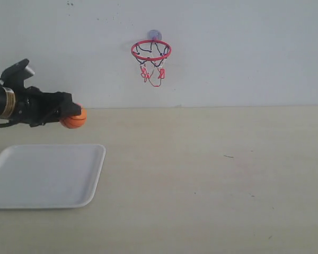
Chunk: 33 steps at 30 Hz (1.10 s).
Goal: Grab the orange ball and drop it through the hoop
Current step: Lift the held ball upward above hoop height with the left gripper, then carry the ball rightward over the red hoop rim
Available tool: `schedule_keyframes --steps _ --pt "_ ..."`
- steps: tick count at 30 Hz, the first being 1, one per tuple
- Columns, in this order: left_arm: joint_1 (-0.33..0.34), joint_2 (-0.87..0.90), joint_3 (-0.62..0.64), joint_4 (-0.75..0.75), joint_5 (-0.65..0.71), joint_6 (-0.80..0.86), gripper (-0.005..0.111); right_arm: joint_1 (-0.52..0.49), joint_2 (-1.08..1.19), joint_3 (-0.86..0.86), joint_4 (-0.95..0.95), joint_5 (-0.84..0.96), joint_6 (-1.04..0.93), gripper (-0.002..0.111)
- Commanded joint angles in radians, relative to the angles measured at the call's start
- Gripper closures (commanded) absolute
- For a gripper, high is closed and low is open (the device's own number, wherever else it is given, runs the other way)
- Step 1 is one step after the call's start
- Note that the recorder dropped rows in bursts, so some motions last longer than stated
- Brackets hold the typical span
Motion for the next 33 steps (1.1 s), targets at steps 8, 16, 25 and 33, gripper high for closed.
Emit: schedule_keyframes --steps 8,16,25,33 --pt "-0.226 -0.041 -0.259 -0.334 0.08 0.525 0.103 -0.004 -0.004 0.005 -0.003 0.006 -0.003 0.108" --pt "-0.255 0.146 -0.642 -0.412 0.116 0.425 0.103 -0.004 -0.004 0.005 -0.003 0.006 -0.003 0.108" --pt "-0.198 0.388 -0.897 -0.406 0.028 0.148 0.103 -0.004 -0.004 0.005 -0.003 0.006 -0.003 0.108" --pt "-0.188 0.495 -1.04 -0.292 0.019 0.015 0.103 -0.004 -0.004 0.005 -0.003 0.006 -0.005 0.108"
